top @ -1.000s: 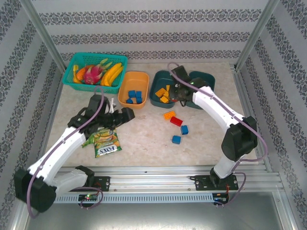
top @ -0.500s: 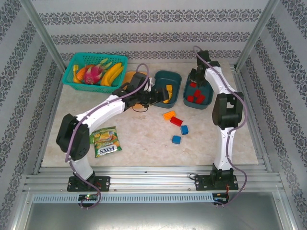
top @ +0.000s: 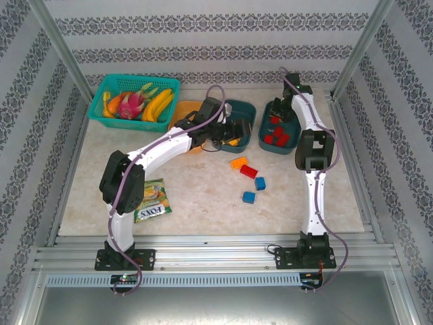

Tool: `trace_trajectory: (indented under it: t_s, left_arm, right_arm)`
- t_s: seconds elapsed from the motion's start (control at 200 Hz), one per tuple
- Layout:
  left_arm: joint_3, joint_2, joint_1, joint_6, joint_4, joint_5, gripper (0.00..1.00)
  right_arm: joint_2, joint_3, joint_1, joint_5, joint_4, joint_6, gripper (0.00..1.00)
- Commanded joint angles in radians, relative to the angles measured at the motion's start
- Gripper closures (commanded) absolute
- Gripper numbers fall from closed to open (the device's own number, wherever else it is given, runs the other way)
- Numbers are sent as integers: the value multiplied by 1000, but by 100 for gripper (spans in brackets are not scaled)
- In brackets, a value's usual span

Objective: Sort the legos into containers by color

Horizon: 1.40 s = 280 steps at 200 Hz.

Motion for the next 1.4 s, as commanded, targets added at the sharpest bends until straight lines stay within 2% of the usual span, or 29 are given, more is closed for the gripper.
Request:
trace_trajectory:
  t_s: [0.0, 0.17, 0.335, 0.45, 0.659, 0.844, 1.029, 1.199, 1.394]
  left_arm:
    - [-2, -15, -20, 25, -35, -29, 15]
    - [-31, -42, -40, 63, -75, -49, 16]
    - [-41, -65, -71, 119, -153, -66, 16]
    - [-54, -83, -110, 171, -230, -88, 17]
    - [-103, -87, -203, 214, -335, -157, 22]
    - [-116, -47, -295, 208, -386, -239, 22]
    - [-105, 12, -364, 171, -432, -303, 20]
    - [-42, 86, -417, 162, -473, -344, 19]
    - [63, 185, -439, 146, -532, -400, 19]
  right_arm:
    - [1, 37, -5, -30, -45, -7, 52]
    - [-79, 5, -5, -31, -48, -12, 48]
    - [-269, -104, 9, 0, -22, -3, 49]
    - [-509, -349, 42, 24, 54, 27, 50]
    - [-1004, -913, 143, 61, 131, 113, 50]
    - [-1402, -1281, 204, 44, 0, 232, 49]
    - [-1694, -1480, 283, 70, -233, 362, 46]
    - [-1857, -1601, 309, 64, -348, 434, 45]
    - [-1922, -1617, 316, 54, -386, 434, 44]
